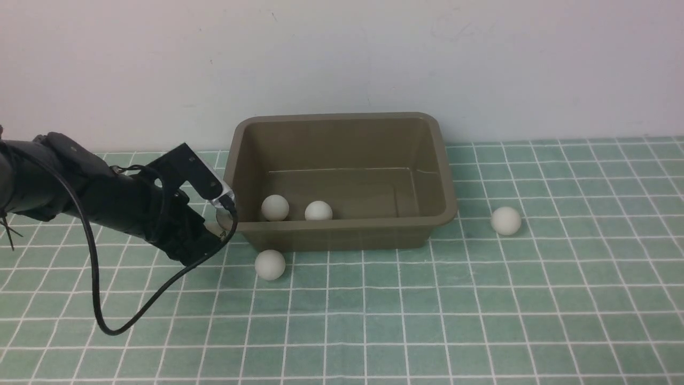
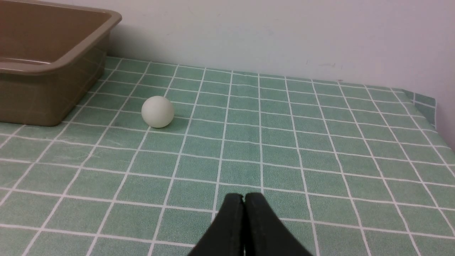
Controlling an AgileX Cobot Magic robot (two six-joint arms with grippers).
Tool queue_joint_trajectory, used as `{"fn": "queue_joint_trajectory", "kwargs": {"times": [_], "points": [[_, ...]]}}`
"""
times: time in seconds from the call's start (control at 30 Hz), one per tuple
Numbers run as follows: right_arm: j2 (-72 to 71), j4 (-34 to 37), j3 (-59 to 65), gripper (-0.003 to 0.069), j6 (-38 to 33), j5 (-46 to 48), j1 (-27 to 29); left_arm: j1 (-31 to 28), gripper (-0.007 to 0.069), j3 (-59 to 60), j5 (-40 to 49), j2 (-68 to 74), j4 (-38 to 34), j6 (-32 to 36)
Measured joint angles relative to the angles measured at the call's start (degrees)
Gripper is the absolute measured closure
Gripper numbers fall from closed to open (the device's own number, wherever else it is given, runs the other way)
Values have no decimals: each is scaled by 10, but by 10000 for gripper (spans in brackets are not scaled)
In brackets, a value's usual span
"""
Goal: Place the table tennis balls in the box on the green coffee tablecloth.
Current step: 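Reach for and grasp a ping pong ball on the table beside the basket, then drop the ball into the bin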
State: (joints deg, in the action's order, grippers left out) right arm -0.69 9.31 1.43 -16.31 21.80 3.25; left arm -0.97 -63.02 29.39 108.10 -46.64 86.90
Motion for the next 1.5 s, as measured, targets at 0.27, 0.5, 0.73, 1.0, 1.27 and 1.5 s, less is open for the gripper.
{"fn": "queue_joint_trajectory", "kwargs": {"times": [0.27,0.5,0.73,1.0,1.27,1.5], "points": [[0,0,0,669,0,0,0,-16,300,0,14,-50,15,-20],[0,0,0,669,0,0,0,-49,300,0,38,-84,59,-97],[0,0,0,669,0,0,0,-10,300,0,49,-110,-49,-69],[0,0,0,669,0,0,0,76,300,0,-4,-110,-130,16],[0,0,0,669,0,0,0,101,300,0,-82,-103,-182,21],[0,0,0,669,0,0,0,102,300,0,-113,-60,-196,26]]}}
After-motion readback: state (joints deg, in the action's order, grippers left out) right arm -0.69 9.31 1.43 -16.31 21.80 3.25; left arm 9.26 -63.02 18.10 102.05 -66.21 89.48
